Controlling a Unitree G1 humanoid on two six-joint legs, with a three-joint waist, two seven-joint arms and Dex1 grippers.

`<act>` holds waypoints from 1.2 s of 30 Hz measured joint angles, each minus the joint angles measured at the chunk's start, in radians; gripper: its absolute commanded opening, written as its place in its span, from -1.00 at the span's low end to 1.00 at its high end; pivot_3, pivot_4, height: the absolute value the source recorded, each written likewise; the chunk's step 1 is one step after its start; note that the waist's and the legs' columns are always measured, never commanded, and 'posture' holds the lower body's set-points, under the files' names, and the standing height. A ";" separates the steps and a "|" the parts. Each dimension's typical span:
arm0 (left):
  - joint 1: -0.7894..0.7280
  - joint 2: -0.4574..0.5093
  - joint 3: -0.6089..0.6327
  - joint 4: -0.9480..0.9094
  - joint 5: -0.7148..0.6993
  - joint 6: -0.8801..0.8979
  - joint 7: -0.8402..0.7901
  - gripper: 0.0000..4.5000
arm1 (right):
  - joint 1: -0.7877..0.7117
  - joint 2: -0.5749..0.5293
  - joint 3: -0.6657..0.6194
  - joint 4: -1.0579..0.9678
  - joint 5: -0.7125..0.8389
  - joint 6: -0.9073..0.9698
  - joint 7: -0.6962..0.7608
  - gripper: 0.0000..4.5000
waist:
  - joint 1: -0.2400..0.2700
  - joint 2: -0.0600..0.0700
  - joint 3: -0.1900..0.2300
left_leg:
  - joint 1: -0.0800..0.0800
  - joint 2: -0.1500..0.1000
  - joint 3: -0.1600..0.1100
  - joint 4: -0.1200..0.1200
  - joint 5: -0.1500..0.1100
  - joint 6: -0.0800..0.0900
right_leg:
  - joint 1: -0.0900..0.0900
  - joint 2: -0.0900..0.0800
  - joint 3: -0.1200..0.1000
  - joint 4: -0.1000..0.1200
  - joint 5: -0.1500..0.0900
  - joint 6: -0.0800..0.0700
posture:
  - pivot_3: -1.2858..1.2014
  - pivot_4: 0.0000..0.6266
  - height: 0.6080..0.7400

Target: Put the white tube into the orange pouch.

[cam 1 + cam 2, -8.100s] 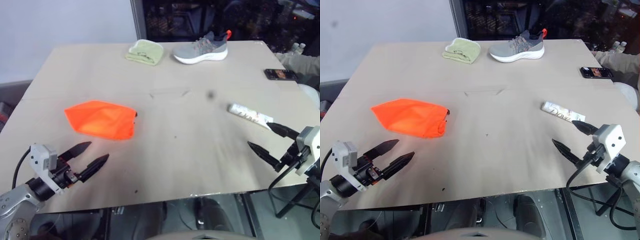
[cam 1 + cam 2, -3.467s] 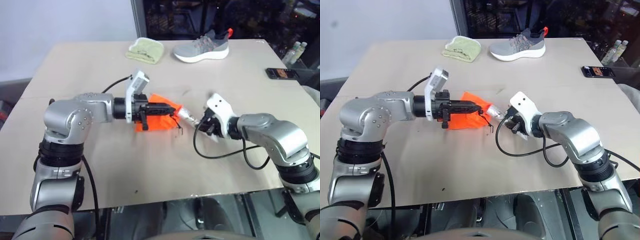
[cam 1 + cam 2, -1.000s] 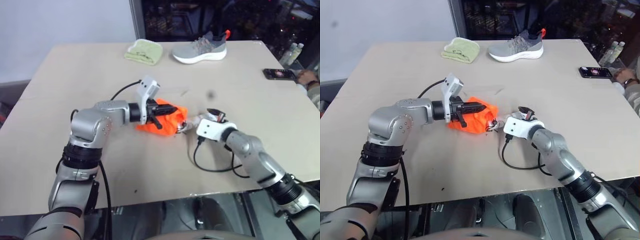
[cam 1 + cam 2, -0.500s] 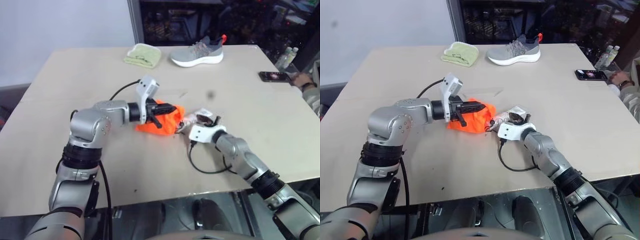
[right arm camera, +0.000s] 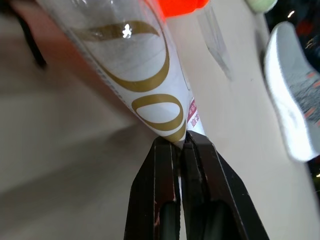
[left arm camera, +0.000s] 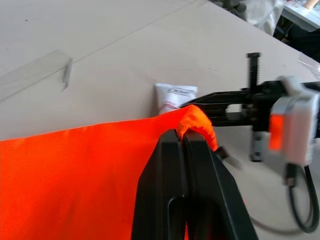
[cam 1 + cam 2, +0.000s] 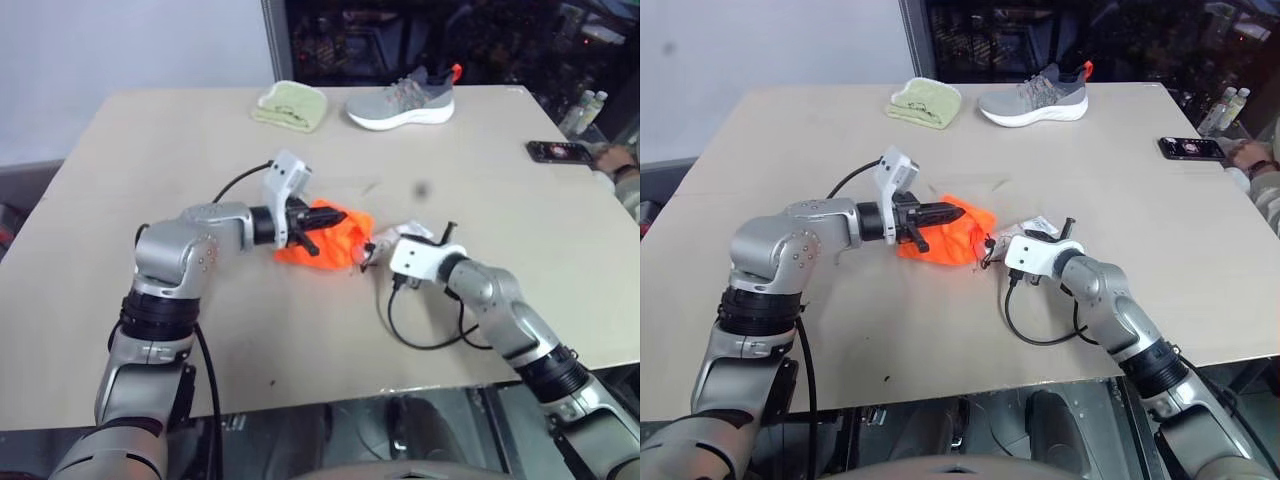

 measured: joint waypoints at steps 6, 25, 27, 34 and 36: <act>0.000 0.011 0.009 0.022 0.007 -0.003 0.001 -1.00 | 0.002 0.039 -0.047 -0.097 0.057 0.187 0.070 -0.97 | 0.000 0.001 0.001 | 0.000 0.000 0.000 0.000 0.000 0.000 | -0.001 0.000 0.000 0.000 0.000 0.000 | 0.03 -0.52 1.00; -0.045 -0.034 0.071 0.040 -0.035 0.020 0.021 -1.00 | 0.059 -0.134 -0.175 -0.206 0.134 0.284 0.173 -0.97 | 0.009 0.003 0.002 | -0.012 -0.002 -0.002 0.002 0.000 -0.001 | -0.008 -0.001 -0.004 -0.001 0.000 0.000 | 0.03 -0.52 1.00; -0.058 -0.039 0.076 0.040 -0.055 0.022 0.013 -1.00 | 0.088 -0.146 -0.229 -0.302 0.207 0.341 0.234 -0.97 | 0.007 0.003 0.002 | -0.012 -0.001 -0.003 0.002 0.000 0.000 | -0.008 -0.001 -0.004 -0.001 0.000 0.000 | 0.03 -0.52 1.00; -0.094 -0.014 0.060 0.036 -0.091 0.037 -0.060 -1.00 | -0.010 -0.116 -0.202 -0.436 0.312 0.476 0.276 -0.97 | -0.005 0.004 0.003 | -0.010 0.000 -0.003 0.003 0.000 0.000 | -0.008 0.000 -0.004 0.000 0.000 0.000 | 0.03 -0.52 1.00; -0.101 -0.003 0.060 0.037 -0.092 0.038 -0.074 -1.00 | -0.061 -0.087 -0.176 -0.430 0.315 0.505 0.256 -0.97 | -0.003 0.004 0.003 | -0.010 0.000 -0.003 0.003 0.000 0.000 | -0.008 0.000 -0.004 0.000 0.000 0.000 | 0.03 -0.52 1.00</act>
